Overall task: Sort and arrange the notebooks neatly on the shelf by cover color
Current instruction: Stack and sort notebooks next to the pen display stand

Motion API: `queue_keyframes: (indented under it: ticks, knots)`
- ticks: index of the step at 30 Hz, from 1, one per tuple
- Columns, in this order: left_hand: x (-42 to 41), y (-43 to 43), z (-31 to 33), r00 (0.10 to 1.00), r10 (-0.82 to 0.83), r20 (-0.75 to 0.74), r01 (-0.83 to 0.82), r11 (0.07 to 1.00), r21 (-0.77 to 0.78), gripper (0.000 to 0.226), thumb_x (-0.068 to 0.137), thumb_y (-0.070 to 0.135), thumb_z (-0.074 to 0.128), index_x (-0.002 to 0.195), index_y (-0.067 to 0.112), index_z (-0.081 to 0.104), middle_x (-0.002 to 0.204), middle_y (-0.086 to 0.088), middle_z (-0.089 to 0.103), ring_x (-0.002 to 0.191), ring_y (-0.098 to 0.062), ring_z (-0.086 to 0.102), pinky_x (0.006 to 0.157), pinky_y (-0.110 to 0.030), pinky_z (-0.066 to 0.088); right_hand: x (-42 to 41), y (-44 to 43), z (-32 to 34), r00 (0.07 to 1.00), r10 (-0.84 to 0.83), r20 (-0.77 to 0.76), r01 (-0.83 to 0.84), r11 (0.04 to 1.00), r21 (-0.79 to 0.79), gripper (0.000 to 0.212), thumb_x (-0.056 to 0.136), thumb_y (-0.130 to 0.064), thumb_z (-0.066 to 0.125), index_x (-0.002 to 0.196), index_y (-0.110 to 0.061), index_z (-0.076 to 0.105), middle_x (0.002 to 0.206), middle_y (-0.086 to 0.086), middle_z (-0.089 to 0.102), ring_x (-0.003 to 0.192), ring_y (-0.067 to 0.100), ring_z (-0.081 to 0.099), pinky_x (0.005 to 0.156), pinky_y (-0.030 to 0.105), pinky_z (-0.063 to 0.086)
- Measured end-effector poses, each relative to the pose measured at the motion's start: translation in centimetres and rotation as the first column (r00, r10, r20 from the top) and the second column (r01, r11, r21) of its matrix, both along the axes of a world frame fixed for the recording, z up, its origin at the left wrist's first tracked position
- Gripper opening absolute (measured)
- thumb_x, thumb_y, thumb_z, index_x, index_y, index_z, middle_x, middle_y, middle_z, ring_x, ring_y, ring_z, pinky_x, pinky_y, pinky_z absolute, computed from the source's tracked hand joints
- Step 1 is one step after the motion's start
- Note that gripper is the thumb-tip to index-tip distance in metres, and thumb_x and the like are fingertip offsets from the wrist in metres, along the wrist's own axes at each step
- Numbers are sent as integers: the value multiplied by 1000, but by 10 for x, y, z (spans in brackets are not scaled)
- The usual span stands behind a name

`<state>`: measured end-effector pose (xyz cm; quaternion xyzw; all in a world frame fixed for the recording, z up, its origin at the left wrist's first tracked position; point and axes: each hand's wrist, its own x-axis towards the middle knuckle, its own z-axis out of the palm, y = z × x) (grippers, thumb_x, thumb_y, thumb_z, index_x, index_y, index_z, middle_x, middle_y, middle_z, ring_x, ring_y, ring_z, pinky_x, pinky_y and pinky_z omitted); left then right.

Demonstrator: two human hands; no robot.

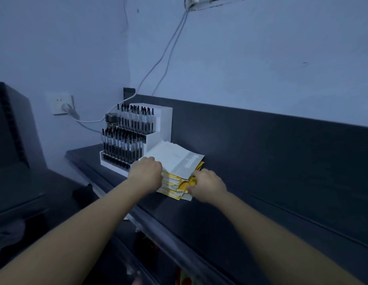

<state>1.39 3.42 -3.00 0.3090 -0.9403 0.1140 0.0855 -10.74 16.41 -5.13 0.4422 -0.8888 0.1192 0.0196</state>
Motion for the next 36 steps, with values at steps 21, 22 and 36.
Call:
queue_keyframes:
  ticks: [21, 22, 36]
  knots:
    - [-71, -86, -13, 1000, -19, -13, 20, 996, 84, 47, 98, 46, 39, 128, 11, 50, 132, -8, 50, 128, -27, 37, 102, -42, 33, -57, -98, -2, 949, -204, 241, 223, 973, -56, 28, 89, -40, 52, 94, -12, 57, 94, 5, 62, 90, 25, 61, 64, 28, 44]
    - [-71, -89, -13, 1000, -23, -17, 24, 996, 89, 48, 98, 46, 39, 129, 11, 50, 133, -8, 49, 128, -27, 37, 102, -42, 33, -56, -101, -2, 951, -210, 228, 226, 973, -46, 29, 90, -40, 51, 95, -12, 58, 97, 6, 63, 92, 26, 61, 65, 28, 43]
    - [-70, -105, -5, 980, -177, 93, 166, 980, 111, 86, 62, 84, 57, 117, 18, 61, 118, -6, 53, 115, -25, 44, 94, -40, 35, -53, -102, -7, 914, -272, 302, 291, 956, -22, 62, 86, -61, 49, 127, -15, 53, 128, 5, 58, 115, 25, 55, 82, 31, 45]
